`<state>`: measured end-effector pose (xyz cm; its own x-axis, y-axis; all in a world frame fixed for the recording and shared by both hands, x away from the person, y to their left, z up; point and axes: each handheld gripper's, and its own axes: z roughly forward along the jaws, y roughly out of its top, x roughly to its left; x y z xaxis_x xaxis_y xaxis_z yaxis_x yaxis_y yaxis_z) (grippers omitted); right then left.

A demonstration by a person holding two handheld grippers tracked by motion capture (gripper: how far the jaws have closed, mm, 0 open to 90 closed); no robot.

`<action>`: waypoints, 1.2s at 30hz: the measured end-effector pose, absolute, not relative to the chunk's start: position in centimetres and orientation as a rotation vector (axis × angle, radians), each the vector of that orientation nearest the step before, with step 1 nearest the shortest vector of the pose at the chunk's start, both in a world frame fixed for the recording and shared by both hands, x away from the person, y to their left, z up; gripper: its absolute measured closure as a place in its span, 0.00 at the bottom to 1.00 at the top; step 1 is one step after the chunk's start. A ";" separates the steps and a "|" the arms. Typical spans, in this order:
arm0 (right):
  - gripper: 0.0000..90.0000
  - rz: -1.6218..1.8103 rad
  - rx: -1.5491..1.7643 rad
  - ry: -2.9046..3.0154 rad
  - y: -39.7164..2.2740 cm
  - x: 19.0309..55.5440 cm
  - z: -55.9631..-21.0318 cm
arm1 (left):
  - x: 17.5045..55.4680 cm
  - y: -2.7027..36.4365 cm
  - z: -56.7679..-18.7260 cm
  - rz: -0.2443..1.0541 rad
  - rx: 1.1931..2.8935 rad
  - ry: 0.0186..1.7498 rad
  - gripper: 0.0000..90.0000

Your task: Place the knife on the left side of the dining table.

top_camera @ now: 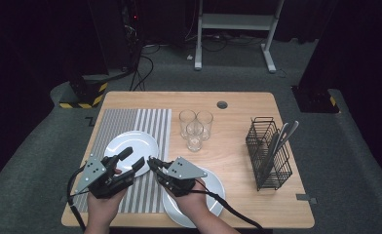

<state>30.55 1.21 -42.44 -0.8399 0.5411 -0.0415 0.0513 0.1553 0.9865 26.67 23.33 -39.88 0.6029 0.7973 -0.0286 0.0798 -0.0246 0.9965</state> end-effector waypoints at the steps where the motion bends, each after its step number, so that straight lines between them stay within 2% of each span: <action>1: 0.92 1.728 0.565 2.053 1.2 30.5 -42.4 | 26.7 23.3 -39.9 0.676 1.506 0.774 0.51; 10: 0.92 1.737 0.569 2.056 1.5 30.6 -42.5 | 26.6 21.9 -39.8 0.636 1.531 0.742 0.53; 22: 0.91 1.752 0.557 2.058 2.1 30.4 -42.6 | 26.9 21.8 -40.3 0.619 1.537 0.747 0.70; 29: 0.91 1.753 0.564 2.057 2.1 30.4 -42.6 | 27.0 21.7 -40.3 0.597 1.535 0.741 0.76; 36: 0.90 1.767 0.578 2.063 2.0 30.5 -42.6 | 27.0 21.6 -40.3 0.617 1.544 0.736 0.77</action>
